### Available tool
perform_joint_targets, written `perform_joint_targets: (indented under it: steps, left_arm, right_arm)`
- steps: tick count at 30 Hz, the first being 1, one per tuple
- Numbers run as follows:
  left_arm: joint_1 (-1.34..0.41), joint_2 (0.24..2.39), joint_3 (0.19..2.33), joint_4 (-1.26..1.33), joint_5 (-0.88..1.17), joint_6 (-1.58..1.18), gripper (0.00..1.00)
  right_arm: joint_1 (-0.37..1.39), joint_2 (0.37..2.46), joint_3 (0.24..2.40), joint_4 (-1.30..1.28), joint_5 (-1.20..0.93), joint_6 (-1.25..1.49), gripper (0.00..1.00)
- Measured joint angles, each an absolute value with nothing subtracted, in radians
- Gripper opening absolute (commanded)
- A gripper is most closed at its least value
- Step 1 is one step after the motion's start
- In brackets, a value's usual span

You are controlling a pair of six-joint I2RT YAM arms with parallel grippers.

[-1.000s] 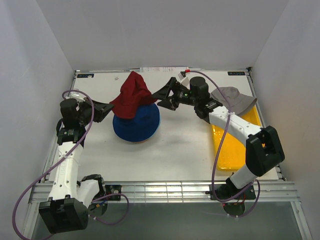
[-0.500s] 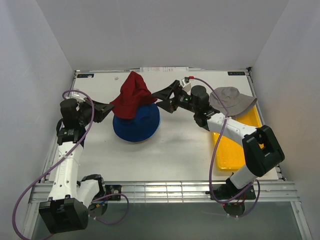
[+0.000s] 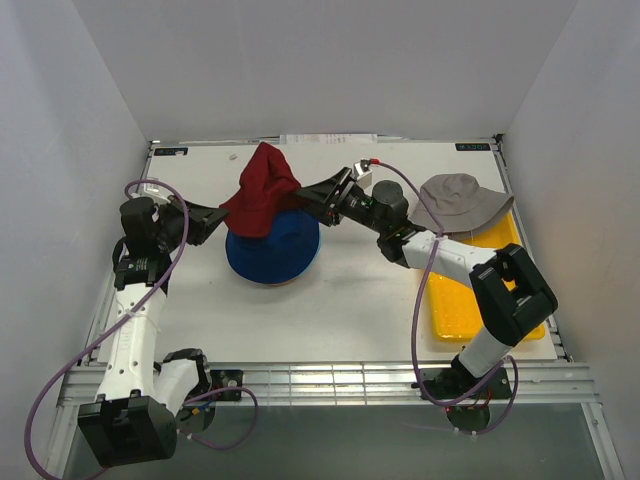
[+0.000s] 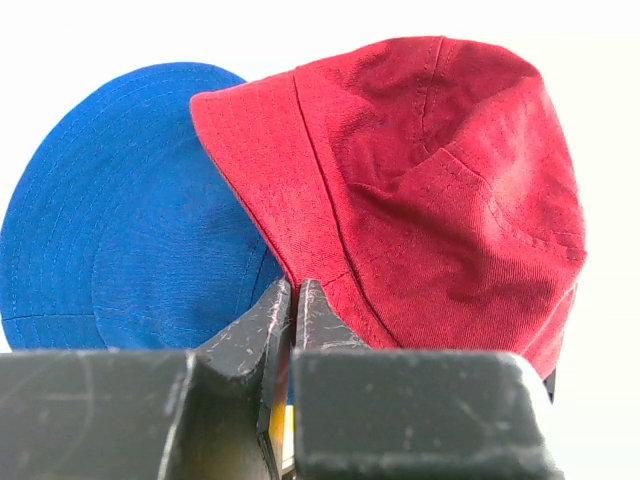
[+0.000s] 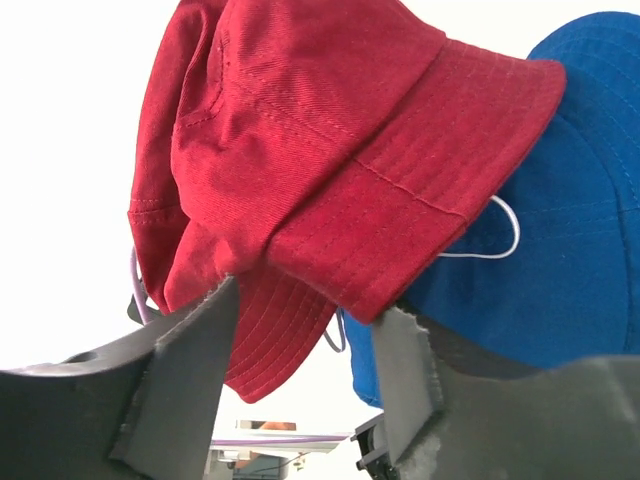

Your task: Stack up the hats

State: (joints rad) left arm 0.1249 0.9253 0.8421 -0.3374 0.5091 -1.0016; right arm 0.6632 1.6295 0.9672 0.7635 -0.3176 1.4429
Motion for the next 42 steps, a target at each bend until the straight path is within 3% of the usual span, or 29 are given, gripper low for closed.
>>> perform_joint_targets:
  steps: [8,17,42]
  left_arm:
    - [0.125,0.925,0.842,-0.338,0.509,-1.001,0.00]
    - [0.125,0.920,0.842,-0.347,0.508,-0.989,0.00]
    - [0.125,0.907,0.829,-0.374,0.441,-0.917,0.00]
  right_arm:
    - [0.664,1.630,0.951,0.791,-0.305,1.463,0.29]
    - [0.664,1.630,0.951,0.796,-0.305,1.460,0.11]
    - [0.609,1.515,0.886,0.739,-0.452,1.393,0.08]
